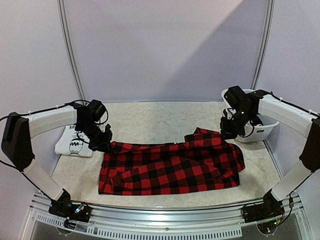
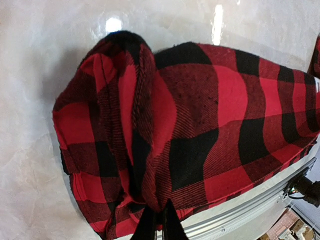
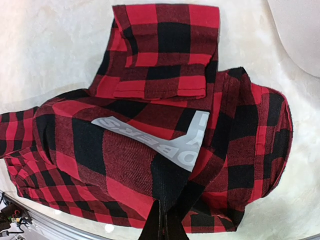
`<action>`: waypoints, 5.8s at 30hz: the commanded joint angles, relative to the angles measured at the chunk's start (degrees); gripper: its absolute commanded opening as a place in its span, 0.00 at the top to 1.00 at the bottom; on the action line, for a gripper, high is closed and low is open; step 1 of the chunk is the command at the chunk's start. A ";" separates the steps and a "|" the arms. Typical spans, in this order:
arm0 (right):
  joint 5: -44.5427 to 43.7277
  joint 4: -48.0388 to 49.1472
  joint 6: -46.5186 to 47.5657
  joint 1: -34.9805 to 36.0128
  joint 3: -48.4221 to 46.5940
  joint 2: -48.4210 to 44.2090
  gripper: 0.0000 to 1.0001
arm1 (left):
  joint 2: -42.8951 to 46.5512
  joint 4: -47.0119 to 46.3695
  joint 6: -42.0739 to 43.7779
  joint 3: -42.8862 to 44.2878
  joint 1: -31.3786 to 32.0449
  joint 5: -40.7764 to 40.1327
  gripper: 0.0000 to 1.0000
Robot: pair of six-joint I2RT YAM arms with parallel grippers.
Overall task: Fold and stack the mixed laundry pile
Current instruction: Fold the 1/3-folded shirt at the center of the board, then adjust the 1/3-folded shirt at the center of the board.
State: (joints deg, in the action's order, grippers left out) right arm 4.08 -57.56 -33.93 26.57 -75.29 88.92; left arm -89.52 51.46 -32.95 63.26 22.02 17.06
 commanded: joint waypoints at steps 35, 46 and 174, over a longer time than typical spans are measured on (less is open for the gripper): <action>7.59 6.29 0.65 0.75 -4.04 10.02 0.57 | -12.72 -6.62 9.89 11.86 5.59 4.20 0.68; 15.96 13.45 3.28 10.88 -13.22 23.73 0.62 | -21.65 -9.23 9.57 16.88 11.99 5.63 0.71; -12.05 -21.17 13.96 7.71 -53.18 18.64 1.00 | 23.77 -3.35 6.06 -6.97 8.57 -19.16 0.00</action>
State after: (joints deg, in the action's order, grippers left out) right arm -12.62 -75.61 -11.40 31.55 -127.90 109.93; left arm -67.05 46.37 -28.42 56.73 30.11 -1.04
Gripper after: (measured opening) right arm 0.018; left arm 0.995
